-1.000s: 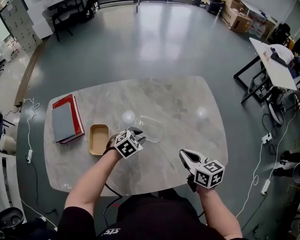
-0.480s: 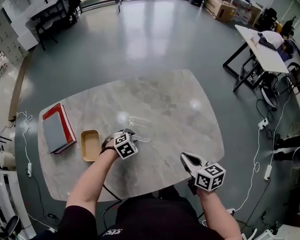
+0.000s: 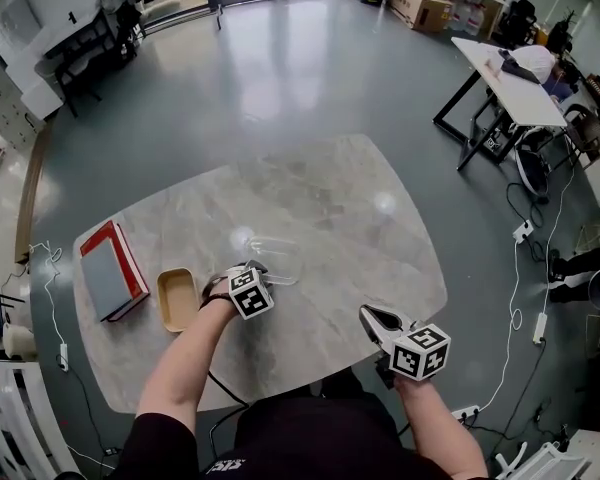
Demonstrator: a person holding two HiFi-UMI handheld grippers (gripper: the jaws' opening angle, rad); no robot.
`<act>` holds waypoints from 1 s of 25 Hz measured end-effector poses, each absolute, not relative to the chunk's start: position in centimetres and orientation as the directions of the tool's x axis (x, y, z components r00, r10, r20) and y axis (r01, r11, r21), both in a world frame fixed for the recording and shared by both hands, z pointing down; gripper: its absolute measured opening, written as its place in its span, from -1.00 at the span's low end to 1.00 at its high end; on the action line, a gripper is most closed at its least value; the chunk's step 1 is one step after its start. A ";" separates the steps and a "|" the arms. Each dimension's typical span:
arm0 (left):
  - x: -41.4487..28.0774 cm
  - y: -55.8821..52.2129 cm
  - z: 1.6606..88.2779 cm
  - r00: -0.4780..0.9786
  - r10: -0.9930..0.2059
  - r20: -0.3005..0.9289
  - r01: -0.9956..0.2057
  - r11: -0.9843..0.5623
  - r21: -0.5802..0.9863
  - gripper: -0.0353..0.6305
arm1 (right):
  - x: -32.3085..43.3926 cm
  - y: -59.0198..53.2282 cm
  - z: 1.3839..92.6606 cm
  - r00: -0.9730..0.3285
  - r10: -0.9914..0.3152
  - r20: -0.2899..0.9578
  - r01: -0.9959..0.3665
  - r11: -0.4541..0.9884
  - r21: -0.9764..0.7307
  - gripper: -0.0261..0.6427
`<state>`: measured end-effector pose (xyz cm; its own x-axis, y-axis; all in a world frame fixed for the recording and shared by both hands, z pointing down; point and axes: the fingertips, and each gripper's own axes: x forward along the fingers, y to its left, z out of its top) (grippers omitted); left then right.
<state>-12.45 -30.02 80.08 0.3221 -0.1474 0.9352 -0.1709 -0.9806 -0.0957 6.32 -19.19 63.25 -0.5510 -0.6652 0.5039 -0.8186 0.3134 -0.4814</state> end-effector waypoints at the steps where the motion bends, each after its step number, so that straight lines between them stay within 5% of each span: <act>1: -12.4 -30.0 80.1 0.322 -0.146 0.935 -0.166 -0.981 -0.096 -0.47 | 6.3 -19.2 63.2 -0.550 -0.666 0.504 -0.819 0.312 -0.481 -0.88; 9: -11.9 -28.8 80.4 0.326 -0.131 0.936 -0.105 -0.989 -0.102 -0.74 | 5.9 -19.1 63.1 -0.558 -0.655 0.509 -0.815 0.316 -0.486 -0.88; 25: -11.2 -29.7 76.6 0.408 -0.190 0.893 -0.363 -0.931 -0.032 -0.71 | 4.5 -22.4 61.5 -0.654 -0.581 0.486 -0.753 0.437 -0.491 -0.88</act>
<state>-11.19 -29.67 76.63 0.4076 -0.1898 0.8932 -0.3631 -0.9312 -0.0322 4.51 -22.41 61.52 -0.6535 -0.5805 0.4857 -0.7534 0.4373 -0.4911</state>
